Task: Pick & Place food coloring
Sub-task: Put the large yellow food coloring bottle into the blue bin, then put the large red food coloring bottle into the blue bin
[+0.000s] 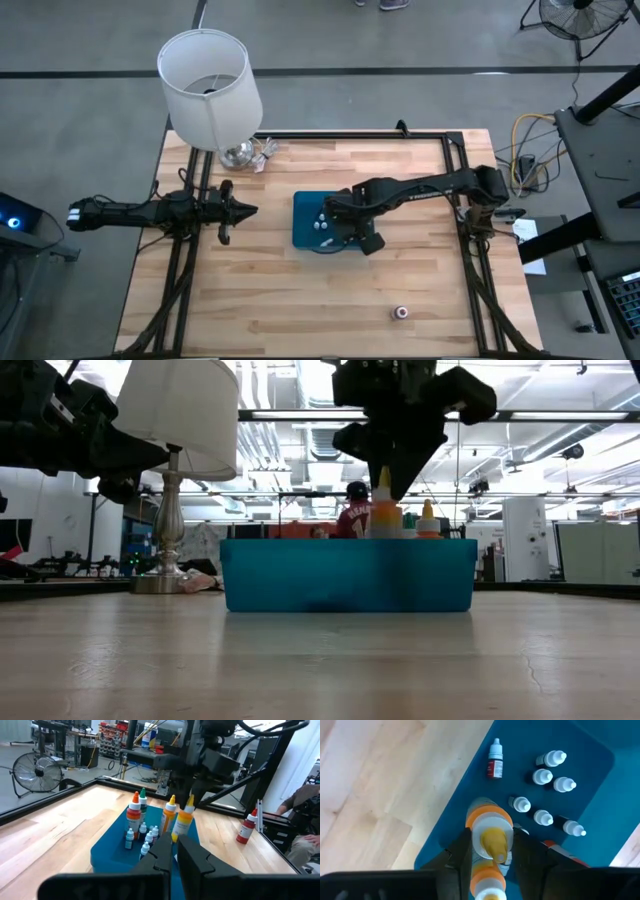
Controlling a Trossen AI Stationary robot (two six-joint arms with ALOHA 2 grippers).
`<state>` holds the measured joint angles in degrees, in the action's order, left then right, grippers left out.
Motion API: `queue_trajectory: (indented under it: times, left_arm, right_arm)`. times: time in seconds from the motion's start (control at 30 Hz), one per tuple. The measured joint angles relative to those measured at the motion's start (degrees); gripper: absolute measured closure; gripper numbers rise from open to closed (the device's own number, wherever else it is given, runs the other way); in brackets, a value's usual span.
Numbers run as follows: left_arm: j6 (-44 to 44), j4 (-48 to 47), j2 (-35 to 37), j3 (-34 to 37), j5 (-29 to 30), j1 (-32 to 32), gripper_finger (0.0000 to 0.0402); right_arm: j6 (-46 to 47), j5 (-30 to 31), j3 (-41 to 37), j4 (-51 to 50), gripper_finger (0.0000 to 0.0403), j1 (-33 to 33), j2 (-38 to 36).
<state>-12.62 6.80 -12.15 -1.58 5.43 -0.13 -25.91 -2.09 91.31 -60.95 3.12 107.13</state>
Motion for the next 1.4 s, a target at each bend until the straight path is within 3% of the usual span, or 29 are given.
queue_trajectory:
  times: [0.83, 1.1, 1.4]
  left_arm:
    - [0.0, -0.1, 0.0, 0.0, 0.0, 0.0, 0.0400]
    - [0.0, -0.1, 0.0, 0.0, 0.0, 0.0, 0.0400]
    - [0.0, -0.1, 0.0, 0.0, 0.0, 0.0, 0.0400]
  right_arm:
    - [0.4, 0.8, -0.1, 3.0, 0.0302, 0.0, 4.0]
    - [0.4, 0.8, -0.1, 3.0, 0.0210, 0.0, 4.0]
    - [0.4, 0.7, 0.2, 2.8, 0.0186, 0.0, 3.9]
